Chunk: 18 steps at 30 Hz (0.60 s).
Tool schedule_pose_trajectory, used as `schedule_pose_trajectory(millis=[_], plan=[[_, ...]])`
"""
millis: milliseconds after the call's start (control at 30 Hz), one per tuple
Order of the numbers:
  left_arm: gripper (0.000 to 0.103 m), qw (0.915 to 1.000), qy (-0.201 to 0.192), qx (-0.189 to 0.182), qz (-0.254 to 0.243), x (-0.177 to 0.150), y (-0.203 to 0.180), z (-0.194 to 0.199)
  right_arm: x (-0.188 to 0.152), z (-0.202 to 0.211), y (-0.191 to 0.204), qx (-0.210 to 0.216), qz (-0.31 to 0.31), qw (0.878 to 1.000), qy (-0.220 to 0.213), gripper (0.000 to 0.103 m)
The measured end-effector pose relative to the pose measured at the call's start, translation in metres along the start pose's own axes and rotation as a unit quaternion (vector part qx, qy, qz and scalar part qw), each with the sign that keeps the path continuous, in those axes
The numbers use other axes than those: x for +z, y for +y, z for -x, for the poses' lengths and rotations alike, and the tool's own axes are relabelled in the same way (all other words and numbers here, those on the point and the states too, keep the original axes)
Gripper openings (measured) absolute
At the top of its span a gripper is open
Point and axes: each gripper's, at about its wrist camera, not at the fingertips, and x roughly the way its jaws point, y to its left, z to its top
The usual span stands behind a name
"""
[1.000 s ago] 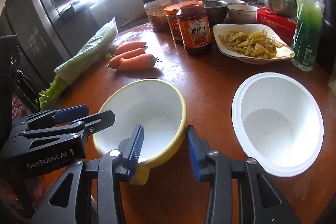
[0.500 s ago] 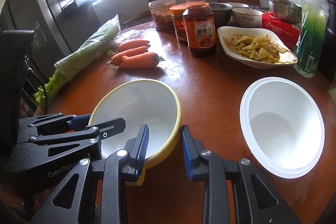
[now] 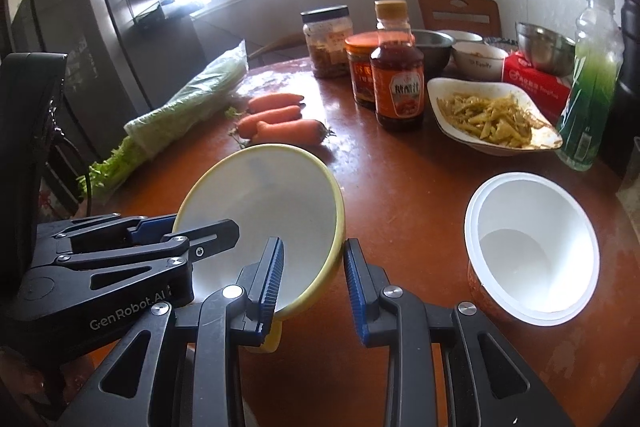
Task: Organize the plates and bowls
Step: 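Lift the yellow-rimmed bowl with both grippers over the steel bowl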
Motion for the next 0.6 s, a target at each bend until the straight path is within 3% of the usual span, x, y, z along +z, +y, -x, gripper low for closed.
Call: schedule_pose_trajectory(millis=[600], plan=[[0.032,0.9982,-0.06,0.007,-0.002,-0.023,-0.001,0.081,-0.01,0.066,0.038,0.008,0.025,0.999,-0.048,0.032]])
